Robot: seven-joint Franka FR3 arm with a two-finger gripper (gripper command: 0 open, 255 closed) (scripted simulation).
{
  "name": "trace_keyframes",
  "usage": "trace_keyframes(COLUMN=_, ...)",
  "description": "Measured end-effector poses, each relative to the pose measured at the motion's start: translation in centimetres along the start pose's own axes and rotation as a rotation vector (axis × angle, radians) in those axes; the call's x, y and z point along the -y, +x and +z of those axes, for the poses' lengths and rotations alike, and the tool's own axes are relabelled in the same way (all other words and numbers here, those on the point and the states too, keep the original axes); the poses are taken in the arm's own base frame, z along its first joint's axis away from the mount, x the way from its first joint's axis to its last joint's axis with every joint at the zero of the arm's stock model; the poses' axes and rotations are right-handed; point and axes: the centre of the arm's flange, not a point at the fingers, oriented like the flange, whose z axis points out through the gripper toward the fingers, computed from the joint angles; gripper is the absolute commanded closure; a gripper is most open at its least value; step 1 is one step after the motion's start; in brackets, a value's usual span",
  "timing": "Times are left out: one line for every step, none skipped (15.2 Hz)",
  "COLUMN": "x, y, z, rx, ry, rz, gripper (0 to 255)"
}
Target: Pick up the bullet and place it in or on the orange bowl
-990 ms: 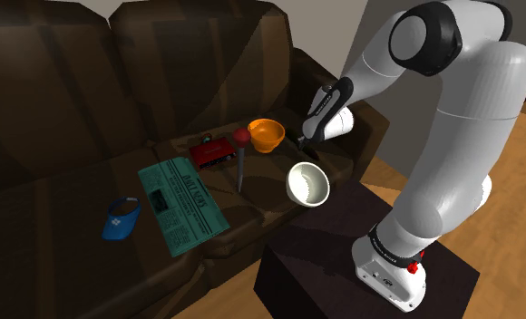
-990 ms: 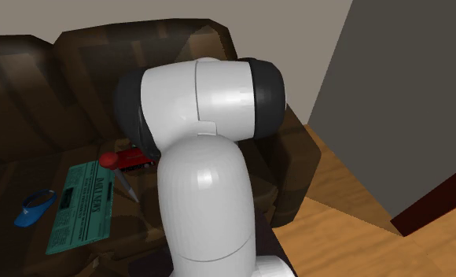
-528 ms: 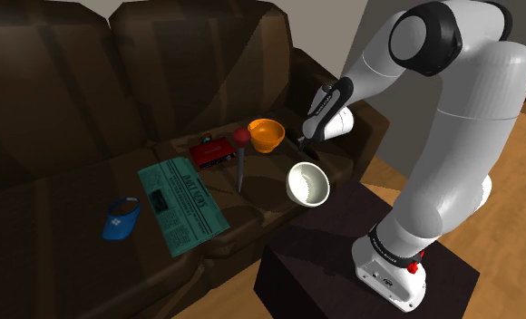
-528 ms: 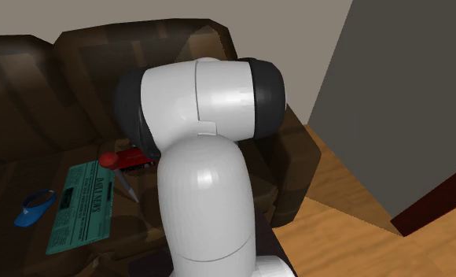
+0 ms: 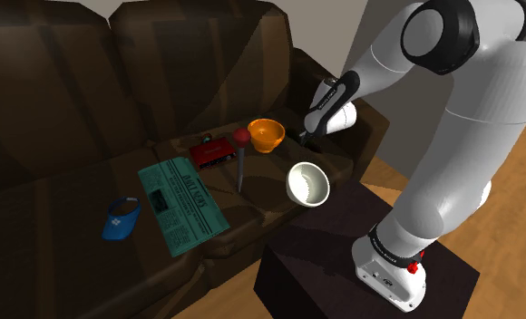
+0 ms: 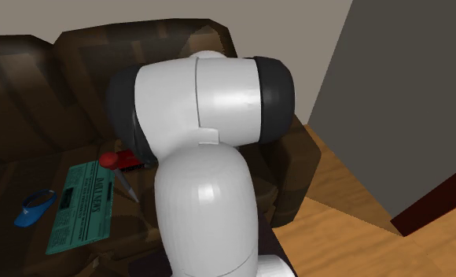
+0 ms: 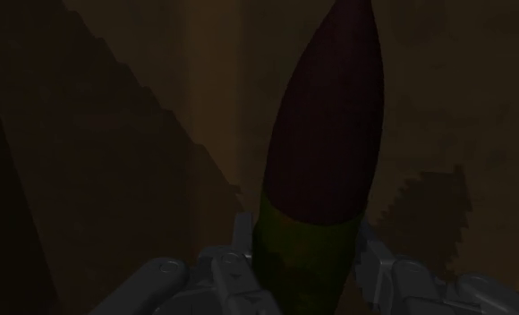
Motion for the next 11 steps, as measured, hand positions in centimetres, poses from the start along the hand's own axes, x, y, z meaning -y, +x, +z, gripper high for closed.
trace_keyframes(x=0.0, y=0.1, z=-0.6, rx=0.0, ry=0.0, rz=0.0, gripper=255)
trace_keyframes(x=-0.1, y=0.1, z=-1.0, rx=0.0, ry=0.0, rz=0.0, gripper=255)
trace_keyframes(x=-0.2, y=0.2, z=-1.6, rx=0.0, ry=0.0, rz=0.0, gripper=255)
trace_keyframes(x=-0.3, y=0.3, z=-2.1, rx=0.0, ry=0.0, rz=0.0, gripper=255)
trace_keyframes(x=-0.3, y=0.3, z=-2.7, rx=0.0, ry=0.0, rz=0.0, gripper=255)
trace_keyframes(x=-0.4, y=0.6, z=-3.2, rx=0.0, ry=0.0, rz=0.0, gripper=255)
trace_keyframes(x=-0.5, y=0.7, z=-3.7, rx=0.0, ry=0.0, rz=0.0, gripper=255)
trace_keyframes(x=-0.5, y=0.8, z=-4.2, rx=0.0, ry=0.0, rz=0.0, gripper=255)
trace_keyframes(x=-0.5, y=0.8, z=-4.7, rx=0.0, ry=0.0, rz=0.0, gripper=255)
trace_keyframes(x=-0.6, y=1.0, z=-5.3, rx=0.0, ry=0.0, rz=0.0, gripper=255)
trace_keyframes(x=-0.6, y=1.1, z=-5.8, rx=0.0, ry=0.0, rz=0.0, gripper=255)
